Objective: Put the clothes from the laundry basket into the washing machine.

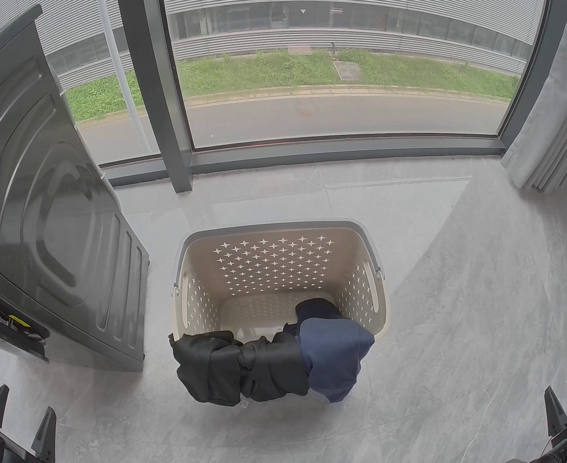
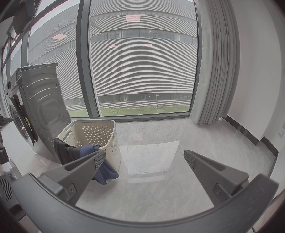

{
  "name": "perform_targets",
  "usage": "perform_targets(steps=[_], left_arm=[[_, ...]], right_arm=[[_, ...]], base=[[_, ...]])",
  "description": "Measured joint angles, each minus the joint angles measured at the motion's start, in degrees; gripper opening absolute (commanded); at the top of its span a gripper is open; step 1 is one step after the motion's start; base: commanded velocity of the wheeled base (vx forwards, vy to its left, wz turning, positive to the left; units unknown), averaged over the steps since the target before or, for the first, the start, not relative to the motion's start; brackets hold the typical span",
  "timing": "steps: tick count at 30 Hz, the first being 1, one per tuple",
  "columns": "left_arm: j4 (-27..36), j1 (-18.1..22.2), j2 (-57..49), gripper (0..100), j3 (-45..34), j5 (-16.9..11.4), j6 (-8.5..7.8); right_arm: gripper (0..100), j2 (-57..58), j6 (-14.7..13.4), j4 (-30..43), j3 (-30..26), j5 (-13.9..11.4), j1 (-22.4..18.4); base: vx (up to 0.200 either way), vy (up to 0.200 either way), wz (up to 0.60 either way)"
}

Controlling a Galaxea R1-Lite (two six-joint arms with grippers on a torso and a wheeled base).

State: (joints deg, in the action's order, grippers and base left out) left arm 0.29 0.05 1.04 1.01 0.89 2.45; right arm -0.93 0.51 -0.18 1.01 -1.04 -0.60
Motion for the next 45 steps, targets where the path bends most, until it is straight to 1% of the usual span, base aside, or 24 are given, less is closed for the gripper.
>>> perform_targets(steps=[10,22,28,34,40,45], left_arm=[[-0.02,0.00,0.00,100,0.00,0.00,-0.02],[0.04,0.00,-0.02,100,0.00,0.00,0.00],[0.00,0.00,0.00,100,0.00,-0.05,-0.02],[0.00,0.00,0.00,100,0.00,-0.02,-0.10],[0.00,0.05,0.00,100,0.00,-0.02,-0.10],[0.00,0.00,0.00,100,0.00,-0.02,-0.10]], right_arm=[[100,0.00,-0.05,0.00,0.00,0.00,0.05],[100,0.00,-0.05,0.00,0.00,0.00,0.07],[100,0.00,-0.05,0.02,0.00,0.02,0.07],[100,0.00,-0.02,0.05,0.00,0.02,0.09],[100,0.00,0.00,0.02,0.00,0.00,0.05],[100,0.00,0.00,0.02,0.00,0.00,0.09]], base=[[0.000,-0.020,0.00],[0.200,0.000,0.00],[0.000,0.000,0.00],[0.200,0.000,0.00],[0.000,0.000,0.00],[0.200,0.000,0.00]])
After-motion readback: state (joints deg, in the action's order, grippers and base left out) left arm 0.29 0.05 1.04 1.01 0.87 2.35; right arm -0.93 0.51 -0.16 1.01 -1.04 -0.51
